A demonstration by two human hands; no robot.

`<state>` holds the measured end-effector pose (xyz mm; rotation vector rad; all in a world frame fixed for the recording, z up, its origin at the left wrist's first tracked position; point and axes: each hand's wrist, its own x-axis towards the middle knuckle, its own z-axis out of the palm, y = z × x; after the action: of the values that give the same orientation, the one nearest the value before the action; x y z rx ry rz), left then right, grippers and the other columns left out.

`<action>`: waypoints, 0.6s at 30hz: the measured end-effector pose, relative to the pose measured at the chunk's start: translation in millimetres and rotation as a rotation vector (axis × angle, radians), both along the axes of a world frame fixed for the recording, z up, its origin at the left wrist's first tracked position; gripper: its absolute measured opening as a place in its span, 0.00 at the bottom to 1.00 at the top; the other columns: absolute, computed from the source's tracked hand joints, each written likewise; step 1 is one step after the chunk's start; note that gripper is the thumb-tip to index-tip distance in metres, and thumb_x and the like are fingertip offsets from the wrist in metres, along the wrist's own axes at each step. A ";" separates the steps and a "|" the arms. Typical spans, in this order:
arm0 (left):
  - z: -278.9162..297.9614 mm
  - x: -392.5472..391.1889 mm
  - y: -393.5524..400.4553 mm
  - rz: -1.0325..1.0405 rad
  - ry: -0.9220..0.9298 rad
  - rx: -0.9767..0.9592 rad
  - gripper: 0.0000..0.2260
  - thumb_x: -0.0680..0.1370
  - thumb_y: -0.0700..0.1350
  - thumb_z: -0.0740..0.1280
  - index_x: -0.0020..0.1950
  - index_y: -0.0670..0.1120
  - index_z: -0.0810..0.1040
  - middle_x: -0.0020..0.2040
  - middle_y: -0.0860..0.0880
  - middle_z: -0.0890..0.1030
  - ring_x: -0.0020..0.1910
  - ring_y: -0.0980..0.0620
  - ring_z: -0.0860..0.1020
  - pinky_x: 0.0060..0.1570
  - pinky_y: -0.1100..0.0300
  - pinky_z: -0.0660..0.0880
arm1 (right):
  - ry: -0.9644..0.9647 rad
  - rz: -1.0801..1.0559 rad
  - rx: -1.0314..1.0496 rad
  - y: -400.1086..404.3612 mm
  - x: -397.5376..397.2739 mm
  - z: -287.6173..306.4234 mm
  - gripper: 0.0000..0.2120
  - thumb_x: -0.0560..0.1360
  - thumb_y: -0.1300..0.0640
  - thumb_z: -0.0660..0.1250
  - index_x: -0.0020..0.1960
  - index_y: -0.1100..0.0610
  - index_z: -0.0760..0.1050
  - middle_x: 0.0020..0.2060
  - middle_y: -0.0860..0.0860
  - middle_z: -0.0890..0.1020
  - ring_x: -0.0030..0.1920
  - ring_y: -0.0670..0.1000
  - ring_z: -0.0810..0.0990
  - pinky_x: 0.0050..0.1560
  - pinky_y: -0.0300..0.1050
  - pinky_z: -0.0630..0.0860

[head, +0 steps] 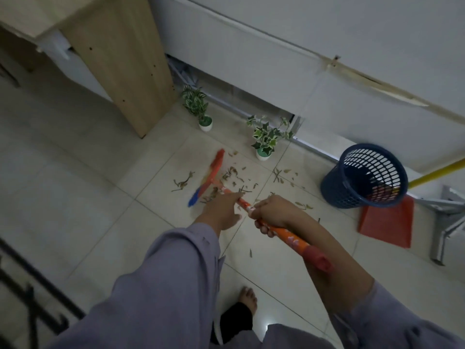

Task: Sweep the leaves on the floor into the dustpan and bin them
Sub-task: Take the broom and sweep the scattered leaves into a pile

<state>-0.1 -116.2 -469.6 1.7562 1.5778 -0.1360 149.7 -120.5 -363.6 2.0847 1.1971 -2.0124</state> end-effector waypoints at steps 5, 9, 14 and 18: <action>-0.3 -46.5 -13.4 0.050 0.127 -0.015 0.29 0.76 0.47 0.67 0.76 0.53 0.60 0.74 0.47 0.68 0.71 0.45 0.68 0.68 0.48 0.68 | 0.073 0.086 0.010 -4.6 -41.8 -8.2 0.14 0.76 0.63 0.64 0.60 0.68 0.75 0.29 0.55 0.76 0.20 0.47 0.72 0.21 0.34 0.70; -9.9 -79.3 -19.3 0.034 0.217 -0.061 0.29 0.77 0.44 0.66 0.76 0.53 0.59 0.75 0.47 0.66 0.74 0.46 0.65 0.71 0.51 0.66 | 0.088 0.102 -0.052 -12.7 -79.4 -43.7 0.14 0.77 0.61 0.65 0.59 0.69 0.75 0.29 0.55 0.75 0.22 0.48 0.71 0.21 0.34 0.68; -25.2 -75.1 -45.5 -0.058 0.195 -0.142 0.28 0.77 0.46 0.67 0.75 0.54 0.61 0.75 0.47 0.66 0.73 0.46 0.66 0.69 0.50 0.67 | 0.008 0.091 -0.114 -27.0 -74.1 -66.9 0.06 0.76 0.63 0.64 0.50 0.66 0.74 0.29 0.56 0.75 0.22 0.49 0.71 0.19 0.33 0.67; -29.5 -42.1 -54.3 -0.094 0.072 -0.108 0.30 0.77 0.45 0.68 0.76 0.52 0.59 0.76 0.47 0.62 0.73 0.45 0.65 0.69 0.47 0.67 | -0.097 0.133 -0.122 -28.3 -41.9 -54.5 0.10 0.77 0.62 0.64 0.55 0.67 0.75 0.29 0.55 0.75 0.23 0.48 0.72 0.18 0.32 0.67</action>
<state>-42.2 -170.5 -499.1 1.7582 1.5097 -0.3271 107.8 -148.7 -418.1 1.9666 1.1334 -1.8553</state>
